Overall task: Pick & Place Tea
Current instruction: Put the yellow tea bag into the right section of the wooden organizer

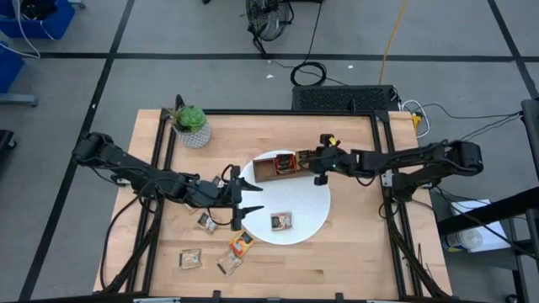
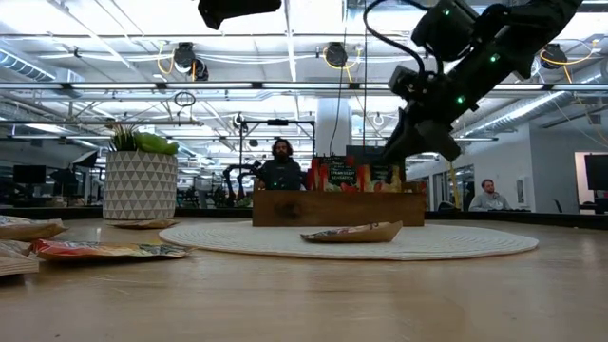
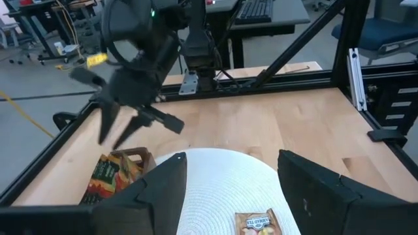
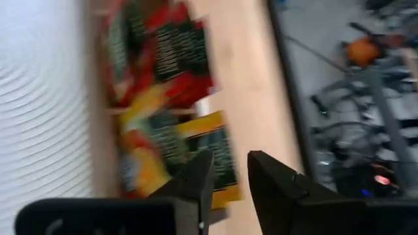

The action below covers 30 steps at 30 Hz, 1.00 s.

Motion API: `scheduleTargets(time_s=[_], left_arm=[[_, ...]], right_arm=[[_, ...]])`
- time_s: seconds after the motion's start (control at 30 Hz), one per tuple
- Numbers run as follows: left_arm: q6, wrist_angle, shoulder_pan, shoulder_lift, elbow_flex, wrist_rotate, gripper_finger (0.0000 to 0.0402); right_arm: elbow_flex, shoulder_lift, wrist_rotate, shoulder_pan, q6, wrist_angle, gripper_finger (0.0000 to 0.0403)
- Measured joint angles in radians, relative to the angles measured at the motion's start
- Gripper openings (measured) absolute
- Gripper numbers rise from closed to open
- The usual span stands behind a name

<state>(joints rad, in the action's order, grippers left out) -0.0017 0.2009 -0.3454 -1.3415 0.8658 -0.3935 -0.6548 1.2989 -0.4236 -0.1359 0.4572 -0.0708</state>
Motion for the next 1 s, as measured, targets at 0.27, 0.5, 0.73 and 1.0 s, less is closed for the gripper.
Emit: scheduleTargets(time_s=[0.27,0.5,0.73,1.0], left_arm=[[-0.001,-0.016,0.000,0.000,0.000,0.000,0.0239],[-0.001,-0.018,0.012,0.000,0.000,-0.004,0.0239],[-0.003,-0.019,0.013,0.000,0.001,-0.006,0.0239],[-0.025,-0.034,0.009,0.000,0.001,-0.006,0.0239]], right_arm=[[-0.084,-0.050,0.092,0.045,0.016,0.094,0.0044],[-0.351,0.031,0.325,0.083,-0.066,0.585,0.0001],[-0.360,0.166,0.317,0.071,-0.047,0.594,0.0000],[-0.360,0.292,0.184,0.025,0.018,0.517,0.0000]])
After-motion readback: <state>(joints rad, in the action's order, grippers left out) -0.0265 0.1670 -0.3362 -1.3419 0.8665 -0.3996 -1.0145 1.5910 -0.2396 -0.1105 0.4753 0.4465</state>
